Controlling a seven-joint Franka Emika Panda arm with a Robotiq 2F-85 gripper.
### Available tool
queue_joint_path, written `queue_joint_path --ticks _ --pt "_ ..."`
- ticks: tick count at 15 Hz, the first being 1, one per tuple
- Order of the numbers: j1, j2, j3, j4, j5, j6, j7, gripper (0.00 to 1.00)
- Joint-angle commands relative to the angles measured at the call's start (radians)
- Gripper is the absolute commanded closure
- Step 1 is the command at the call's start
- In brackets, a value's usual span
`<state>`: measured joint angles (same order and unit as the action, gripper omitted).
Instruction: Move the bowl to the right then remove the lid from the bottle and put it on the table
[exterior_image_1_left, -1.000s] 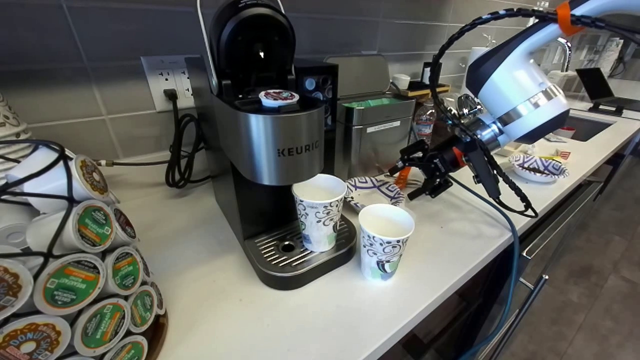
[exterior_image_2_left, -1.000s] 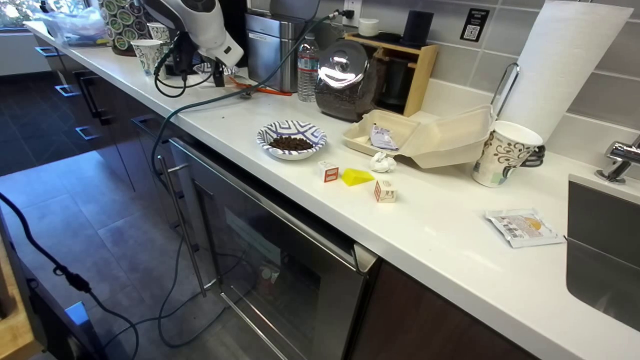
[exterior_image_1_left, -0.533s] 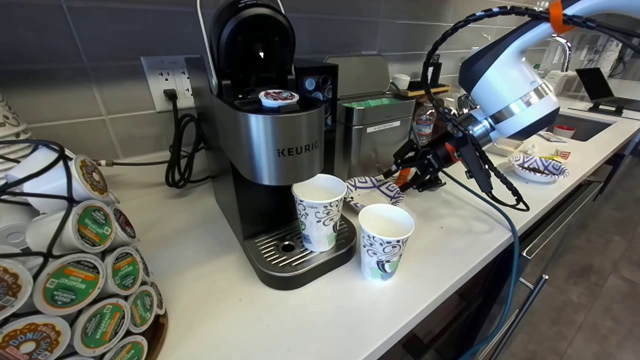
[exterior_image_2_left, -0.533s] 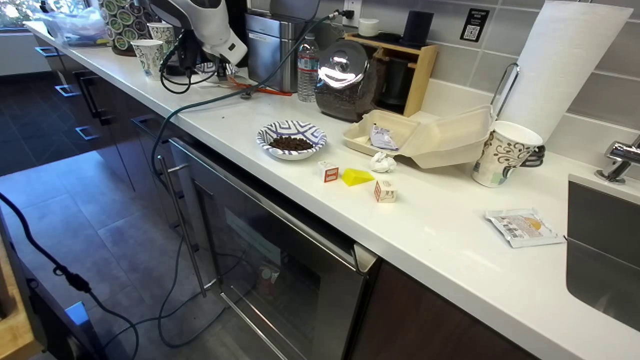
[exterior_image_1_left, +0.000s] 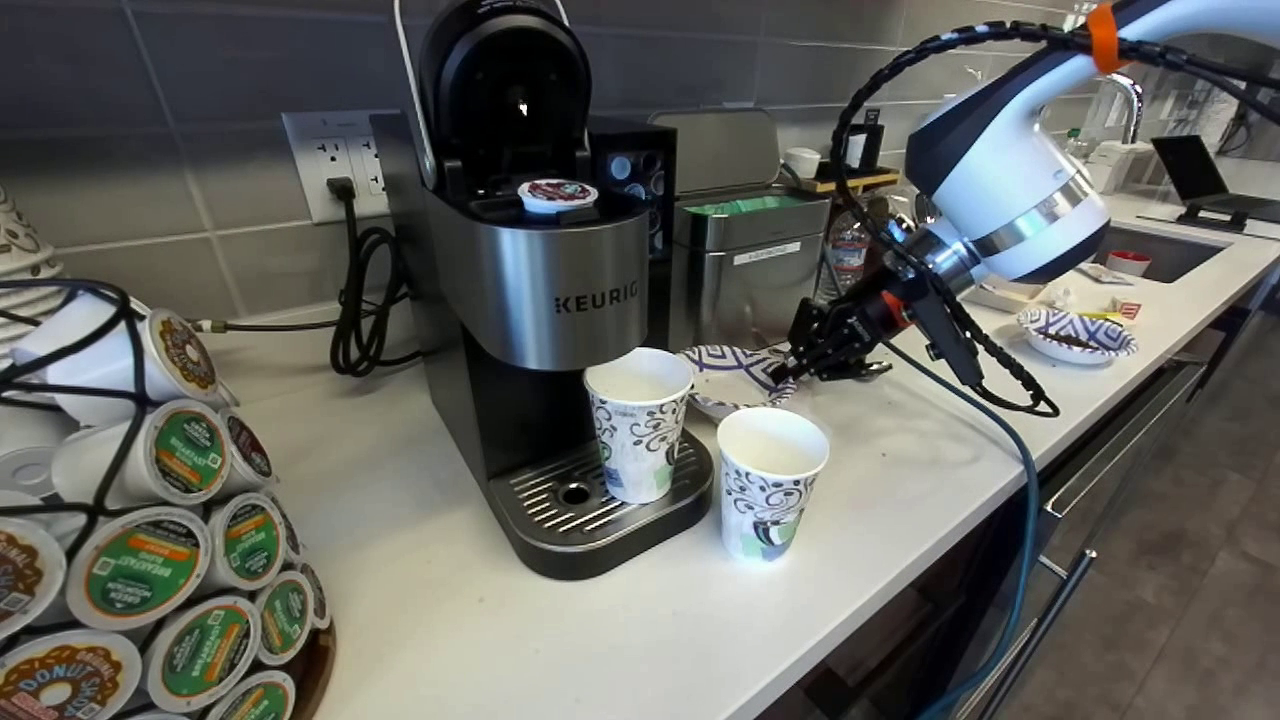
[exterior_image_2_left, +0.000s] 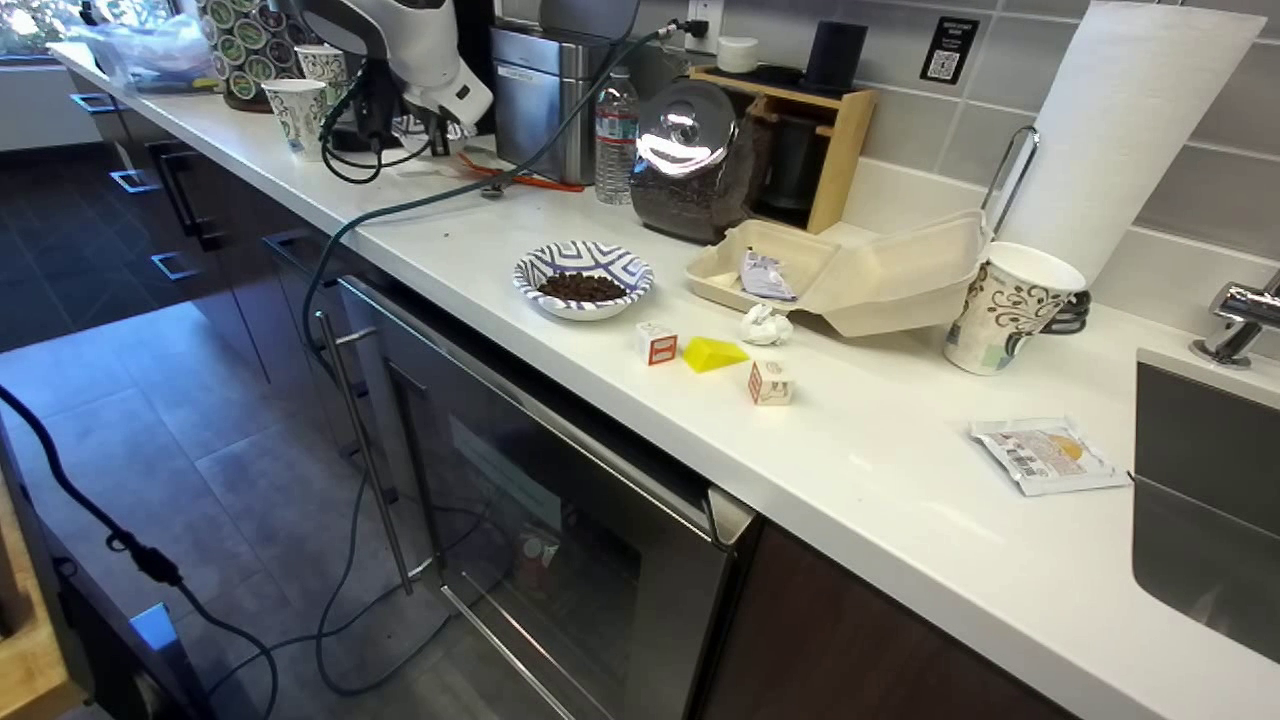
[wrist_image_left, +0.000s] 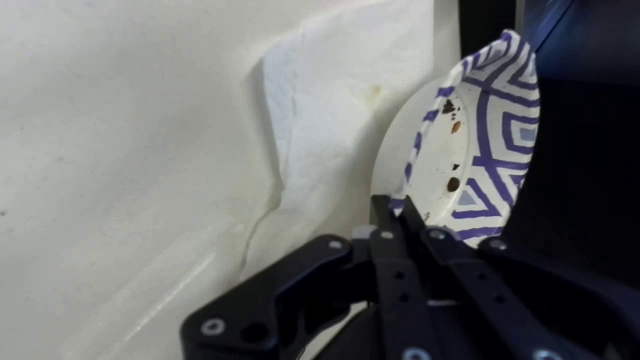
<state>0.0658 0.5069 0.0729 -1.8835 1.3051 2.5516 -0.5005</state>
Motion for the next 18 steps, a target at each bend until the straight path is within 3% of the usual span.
queue_joint_path --ticks 1,6,11,18 --pt "-0.011 -0.035 -0.005 -0.035 -0.078 -0.038 0.026 0.99" --pt "-0.056 -0.255 -0.021 -0.214 -0.177 -0.101 0.005 0.99" --pt "-0.113 -0.482 -0.101 -0.427 -0.291 -0.132 0.113 0.99" --pt "-0.219 -0.706 -0.231 -0.766 -0.066 -0.007 0.036 0.99"
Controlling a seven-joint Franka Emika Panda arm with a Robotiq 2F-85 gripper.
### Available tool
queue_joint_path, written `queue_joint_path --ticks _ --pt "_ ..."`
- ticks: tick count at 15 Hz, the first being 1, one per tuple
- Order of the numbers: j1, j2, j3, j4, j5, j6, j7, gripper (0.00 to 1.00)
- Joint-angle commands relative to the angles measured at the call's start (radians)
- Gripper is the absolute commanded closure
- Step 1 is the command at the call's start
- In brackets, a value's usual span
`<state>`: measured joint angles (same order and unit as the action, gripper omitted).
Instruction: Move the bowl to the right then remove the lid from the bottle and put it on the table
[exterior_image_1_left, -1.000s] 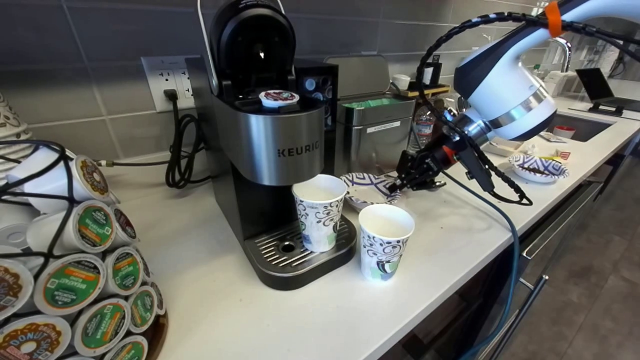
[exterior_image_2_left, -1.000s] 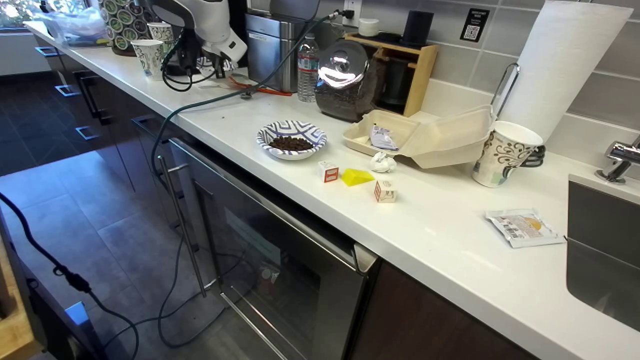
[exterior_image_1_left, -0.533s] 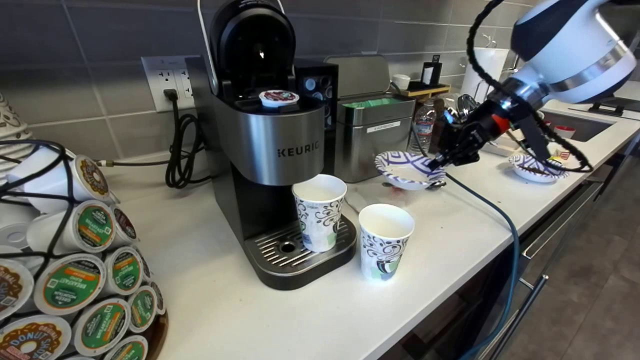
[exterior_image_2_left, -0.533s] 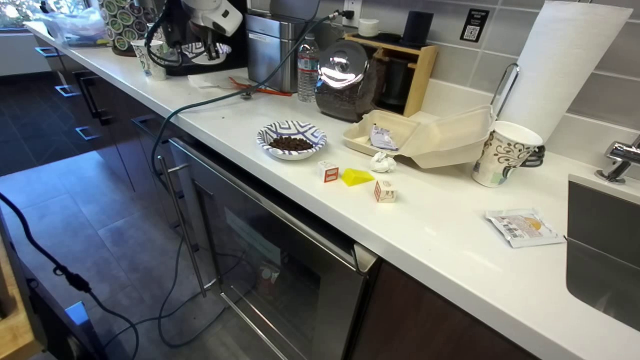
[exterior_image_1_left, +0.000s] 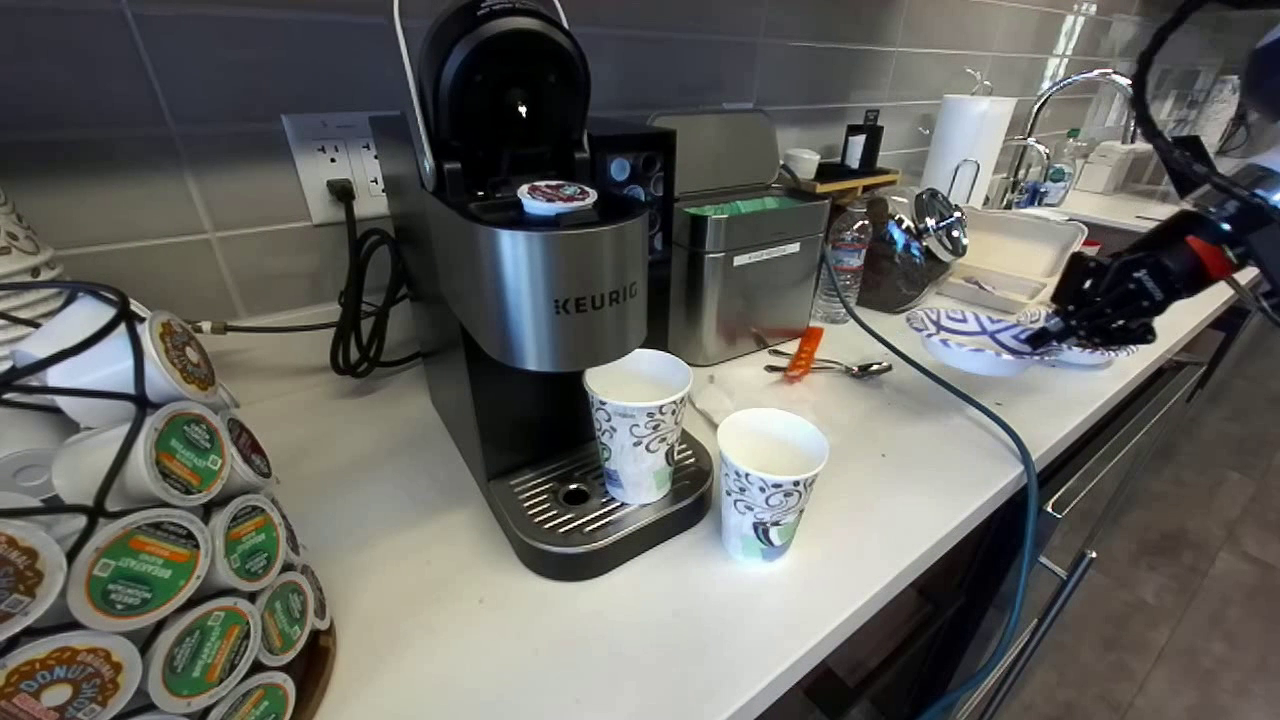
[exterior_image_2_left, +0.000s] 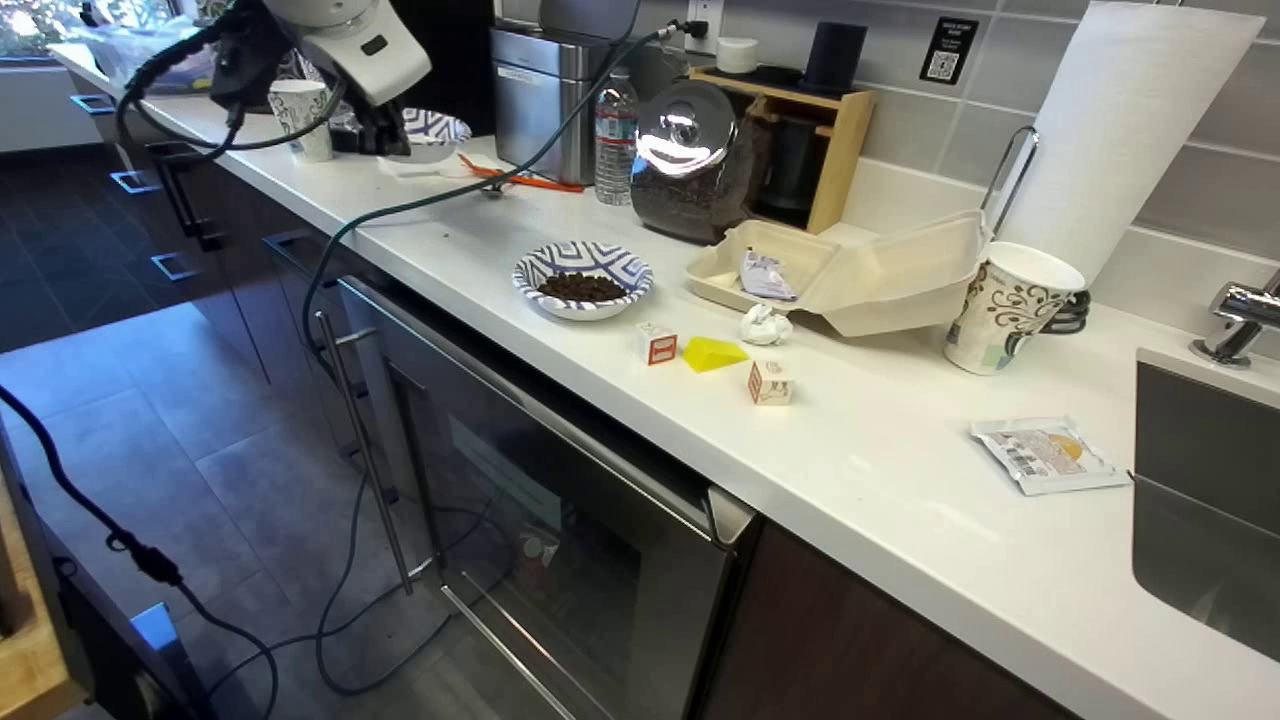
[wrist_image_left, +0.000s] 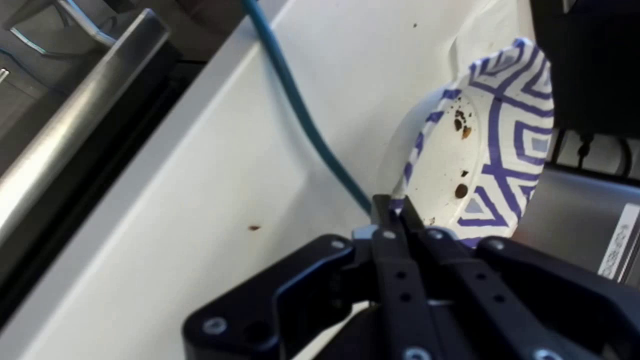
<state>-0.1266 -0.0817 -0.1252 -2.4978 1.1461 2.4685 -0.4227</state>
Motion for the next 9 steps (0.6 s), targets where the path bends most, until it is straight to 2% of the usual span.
queue_joint_path --ticks 1,5,7,9 --pt "-0.033 -0.136 -0.042 -0.182 0.138 0.126 -0.066 0.99" --pt "-0.005 -0.185 -0.004 -0.211 0.350 0.397 -0.179 0.99" --pt "0.027 -0.182 0.041 -0.167 0.455 0.520 -0.242 0.99" --pt "0.052 -0.155 0.085 -0.111 0.510 0.583 -0.277 0.99"
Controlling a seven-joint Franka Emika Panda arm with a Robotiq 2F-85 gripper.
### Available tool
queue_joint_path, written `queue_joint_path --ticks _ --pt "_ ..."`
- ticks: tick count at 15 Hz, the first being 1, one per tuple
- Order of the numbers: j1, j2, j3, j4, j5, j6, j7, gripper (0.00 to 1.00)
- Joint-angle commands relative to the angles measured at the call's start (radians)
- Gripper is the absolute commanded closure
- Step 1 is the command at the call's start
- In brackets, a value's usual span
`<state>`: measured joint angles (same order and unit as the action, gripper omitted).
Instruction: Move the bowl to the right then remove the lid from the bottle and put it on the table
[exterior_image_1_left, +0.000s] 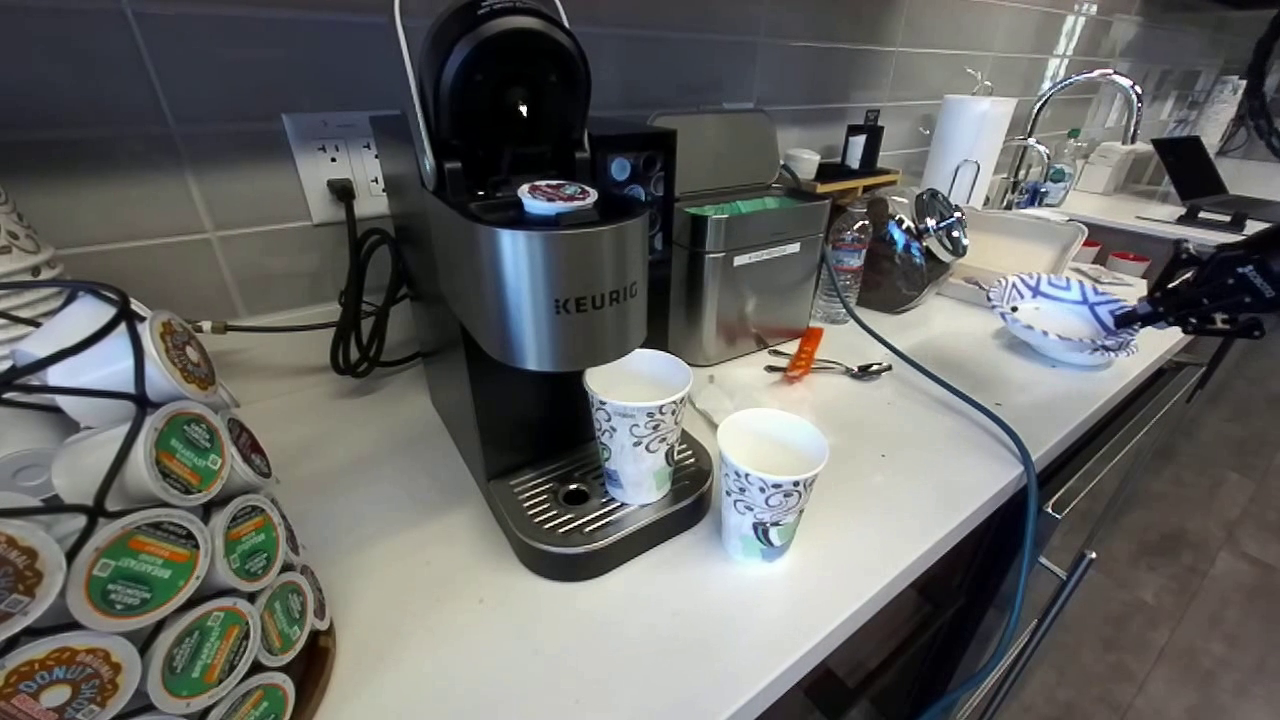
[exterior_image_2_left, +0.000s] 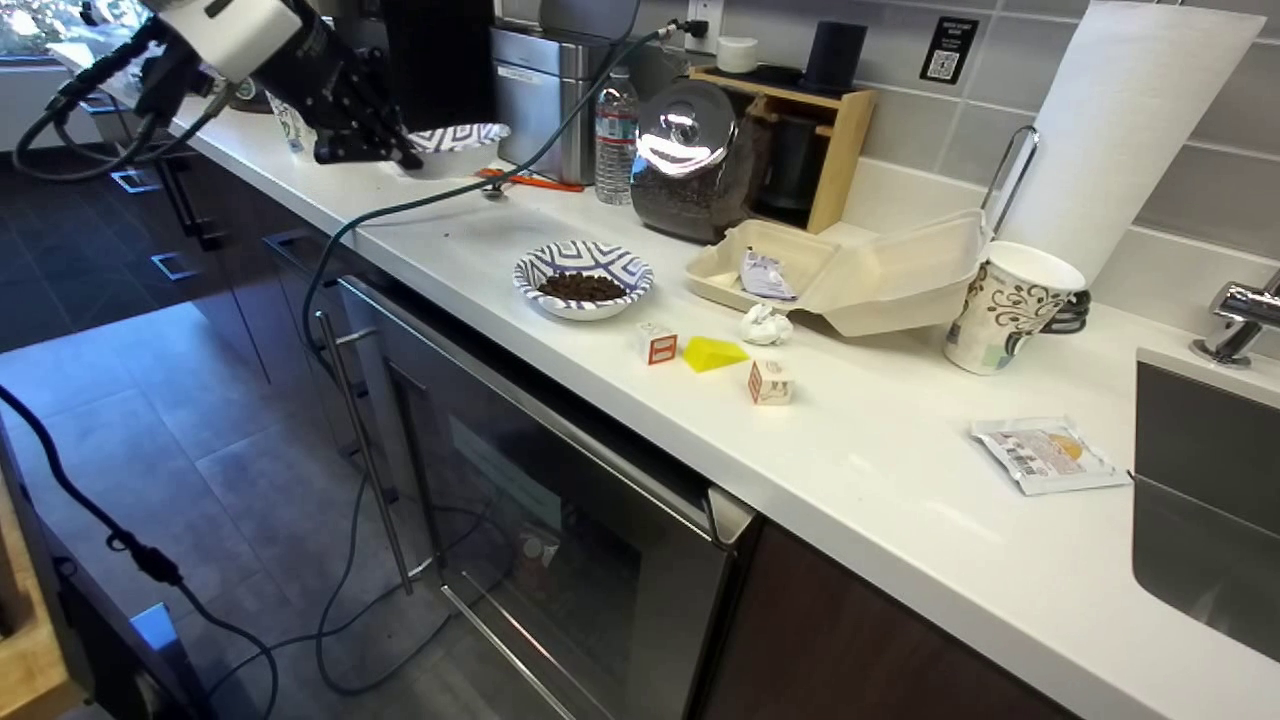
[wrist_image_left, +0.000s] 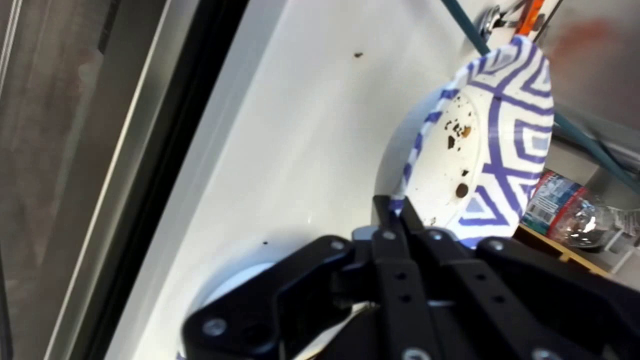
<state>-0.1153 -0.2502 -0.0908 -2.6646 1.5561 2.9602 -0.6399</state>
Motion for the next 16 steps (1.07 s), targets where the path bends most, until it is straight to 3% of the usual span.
queue_joint_path --ticks 1,6,8,12,16 --pt "0.048 0.033 0.065 0.086 0.124 0.102 -0.075 0.99" --pt "0.024 0.103 0.060 0.184 0.358 0.006 -0.239 0.99" --pt "0.003 0.143 0.034 0.186 0.446 -0.101 -0.294 0.99" --pt "-0.019 0.269 -0.003 0.187 0.496 -0.228 -0.319 0.99" --pt "-0.020 0.373 -0.009 0.209 0.480 -0.205 -0.291 0.99"
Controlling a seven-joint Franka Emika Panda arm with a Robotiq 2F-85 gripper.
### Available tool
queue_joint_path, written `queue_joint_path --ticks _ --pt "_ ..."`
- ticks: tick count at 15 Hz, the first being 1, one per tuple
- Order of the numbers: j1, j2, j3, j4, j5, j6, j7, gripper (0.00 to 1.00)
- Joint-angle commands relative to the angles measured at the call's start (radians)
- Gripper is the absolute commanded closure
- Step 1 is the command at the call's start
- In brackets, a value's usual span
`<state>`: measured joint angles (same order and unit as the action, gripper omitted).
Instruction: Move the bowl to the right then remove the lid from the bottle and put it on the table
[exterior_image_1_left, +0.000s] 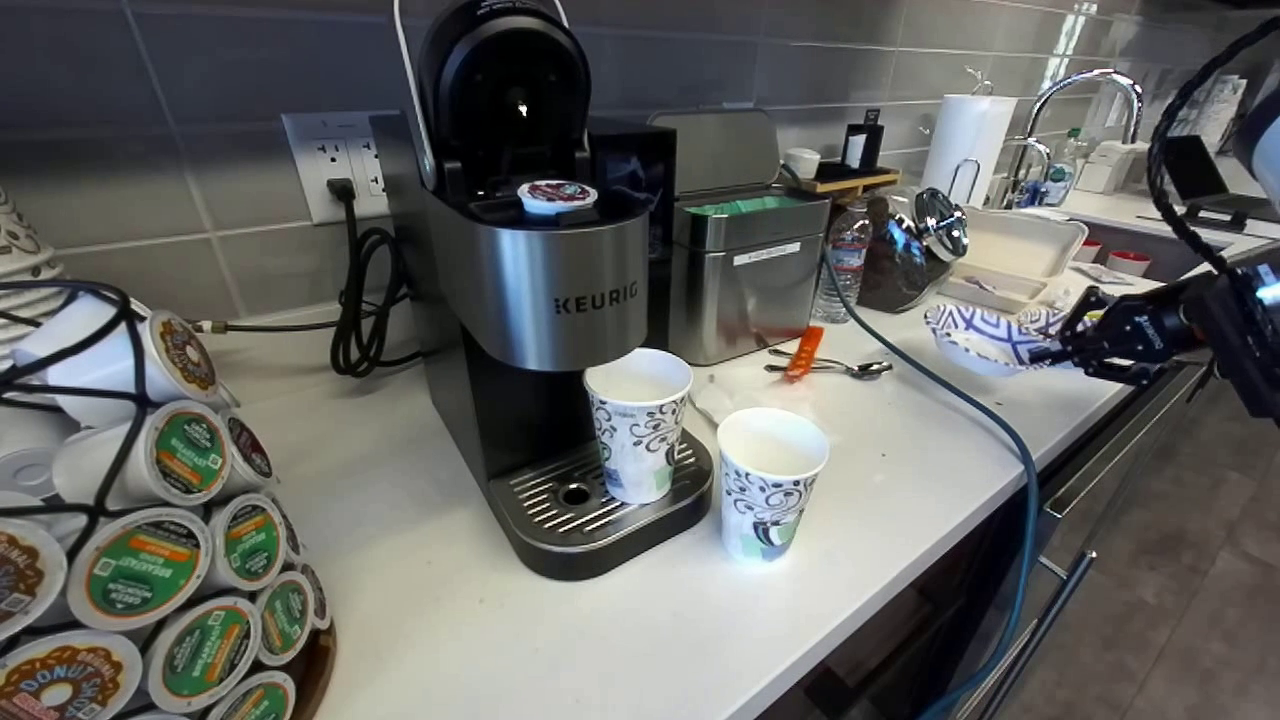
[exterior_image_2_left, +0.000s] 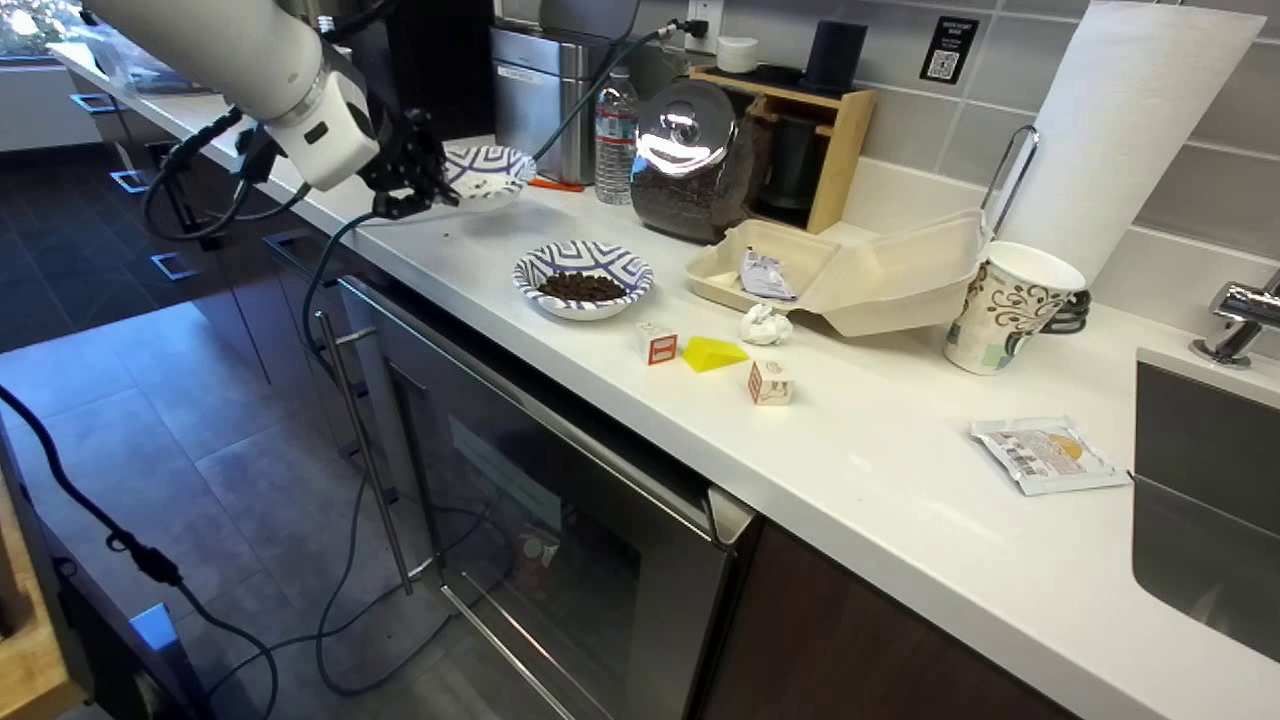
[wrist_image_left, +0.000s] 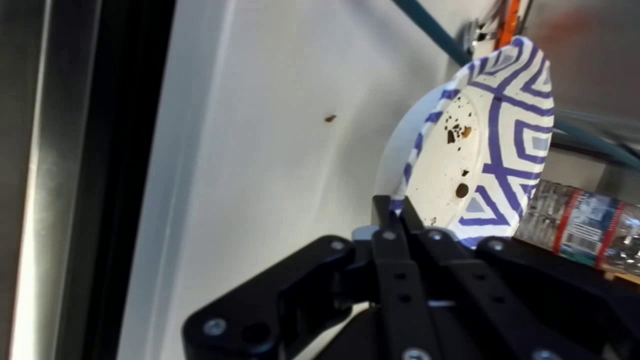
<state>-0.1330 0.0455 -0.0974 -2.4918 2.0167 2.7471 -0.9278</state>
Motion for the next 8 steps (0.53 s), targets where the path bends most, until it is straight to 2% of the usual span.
queue_joint_path --ticks 1,3,4,5,8 --pt "-0.001 0.089 -0.003 0.043 0.013 0.019 0.003 0.99" --pt "0.004 0.093 -0.001 0.058 0.005 0.054 0.006 0.99" --pt "0.008 0.090 0.000 0.067 0.006 0.075 0.003 0.72" --pt "0.010 0.081 0.001 0.075 0.007 0.098 -0.004 0.70" --pt "0.022 0.027 0.009 0.085 -0.008 0.164 -0.005 0.49"
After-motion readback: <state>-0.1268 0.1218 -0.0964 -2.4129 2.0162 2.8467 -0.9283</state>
